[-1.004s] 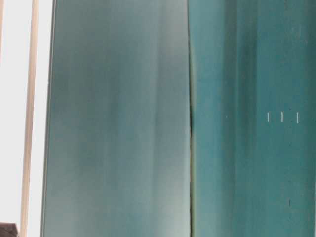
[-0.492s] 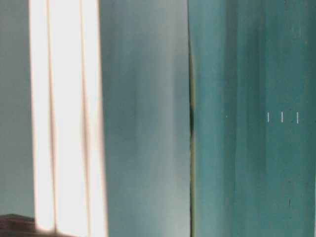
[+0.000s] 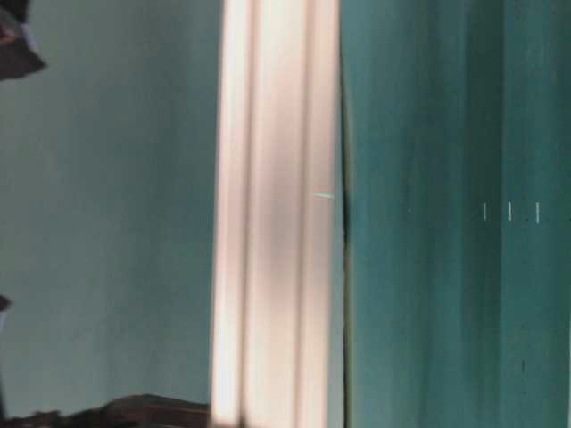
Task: Lift the metal rail with both hands.
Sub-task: 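Lower the held rail onto the table just above the white strip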
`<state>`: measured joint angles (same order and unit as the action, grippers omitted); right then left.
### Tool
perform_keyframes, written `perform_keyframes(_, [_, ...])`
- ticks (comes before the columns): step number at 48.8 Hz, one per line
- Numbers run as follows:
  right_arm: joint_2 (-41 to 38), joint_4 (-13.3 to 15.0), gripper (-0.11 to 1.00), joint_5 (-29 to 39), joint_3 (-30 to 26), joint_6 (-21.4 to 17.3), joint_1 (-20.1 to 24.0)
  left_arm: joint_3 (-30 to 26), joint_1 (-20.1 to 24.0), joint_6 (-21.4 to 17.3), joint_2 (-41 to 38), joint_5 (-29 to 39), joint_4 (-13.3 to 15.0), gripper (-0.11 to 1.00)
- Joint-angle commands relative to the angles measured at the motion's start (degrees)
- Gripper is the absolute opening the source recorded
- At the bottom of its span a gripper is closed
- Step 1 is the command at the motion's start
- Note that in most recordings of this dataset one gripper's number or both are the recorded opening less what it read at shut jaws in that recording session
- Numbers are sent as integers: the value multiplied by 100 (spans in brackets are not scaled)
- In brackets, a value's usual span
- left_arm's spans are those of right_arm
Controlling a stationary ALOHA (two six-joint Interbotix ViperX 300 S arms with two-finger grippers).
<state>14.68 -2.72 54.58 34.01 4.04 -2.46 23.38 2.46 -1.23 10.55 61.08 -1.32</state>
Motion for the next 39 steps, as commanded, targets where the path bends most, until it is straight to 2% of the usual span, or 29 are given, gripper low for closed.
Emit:
perform_keyframes(1, [-132,-26,39,-246,62,35,88,105,18,26,-26,-229,-18,30])
perform_keyframes(22, [-800,-26,39,-1345,492,79,246,668,-9,88,-404,-1116,-18,30])
perform_keyframes(39, [-1037,-26,39,-1784,694,62,325,1037,-53,334,-536,-1661,-18,30])
